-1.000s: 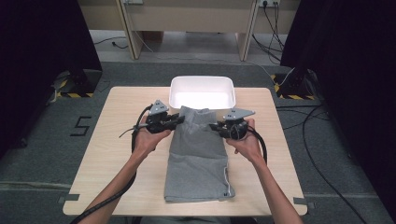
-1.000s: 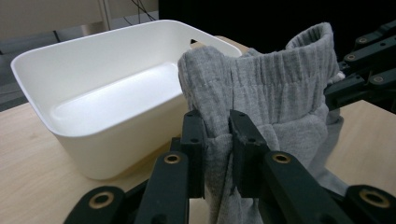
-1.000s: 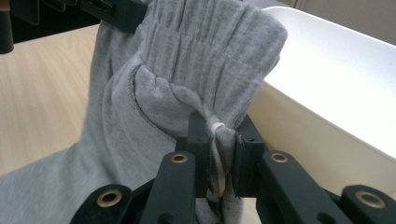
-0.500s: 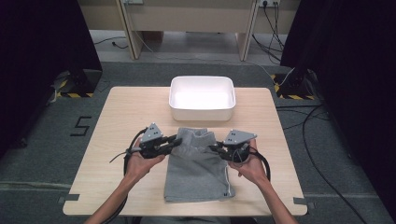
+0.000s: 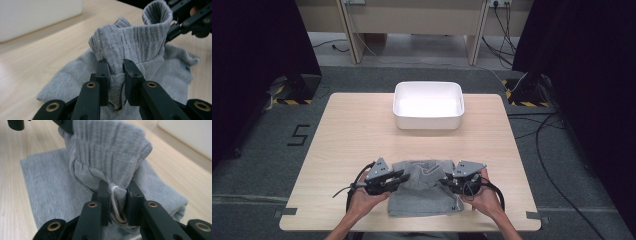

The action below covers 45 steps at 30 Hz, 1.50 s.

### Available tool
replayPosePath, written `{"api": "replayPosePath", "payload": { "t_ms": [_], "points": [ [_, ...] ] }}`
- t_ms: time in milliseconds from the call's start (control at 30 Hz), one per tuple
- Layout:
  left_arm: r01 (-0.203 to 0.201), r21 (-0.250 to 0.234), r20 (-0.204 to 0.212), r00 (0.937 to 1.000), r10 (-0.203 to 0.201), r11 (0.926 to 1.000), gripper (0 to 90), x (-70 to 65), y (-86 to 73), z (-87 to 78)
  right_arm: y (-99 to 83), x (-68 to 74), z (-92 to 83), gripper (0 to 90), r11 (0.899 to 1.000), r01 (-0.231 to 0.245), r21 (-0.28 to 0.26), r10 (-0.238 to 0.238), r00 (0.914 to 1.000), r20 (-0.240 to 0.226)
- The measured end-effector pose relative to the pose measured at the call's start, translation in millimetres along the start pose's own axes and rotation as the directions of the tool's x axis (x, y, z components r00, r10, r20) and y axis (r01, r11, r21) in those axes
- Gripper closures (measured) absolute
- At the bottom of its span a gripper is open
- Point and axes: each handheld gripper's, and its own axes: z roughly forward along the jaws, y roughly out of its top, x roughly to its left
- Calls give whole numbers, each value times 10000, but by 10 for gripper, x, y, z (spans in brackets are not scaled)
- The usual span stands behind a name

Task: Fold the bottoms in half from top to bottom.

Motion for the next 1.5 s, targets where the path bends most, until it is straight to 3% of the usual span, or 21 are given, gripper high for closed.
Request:
{"api": "replayPosePath", "payload": {
  "t_ms": [267,500,667,800,900,1067,1233,1500],
  "points": [
    [195,15,382,9991,-196,9998,723,-73,-126,-63,-89,87,-35,636,9996,-155,246,160,9996,-214],
    [189,68,938,9954,-194,9998,628,-179,-152,-156,-151,164,-204,566,9993,-376,87,378,9987,-338],
    [561,-319,1416,9886,-510,9979,558,-197,-76,-255,-225,208,-320,557,9987,-503,105,507,9980,-370],
    [975,-743,1496,9850,-856,9925,546,-114,58,-322,-246,217,-444,554,9980,-627,-98,624,9977,-268],
    [1291,-809,1156,9861,-1194,9883,552,-20,132,-297,-225,211,-516,555,9966,-757,-318,753,9971,-139],
    [1541,-271,660,9862,-1520,9877,549,17,114,-127,-130,201,-499,557,9937,-1006,-503,1010,9949,54],
    [1230,298,568,9906,-1245,9920,527,-129,24,-12,1,207,-406,537,9891,-1342,-609,1346,9909,12],
    [353,820,249,9990,-375,9960,489,-337,-98,-16,164,318,-191,514,9913,-1237,-444,1229,9922,-191]
  ]
}}
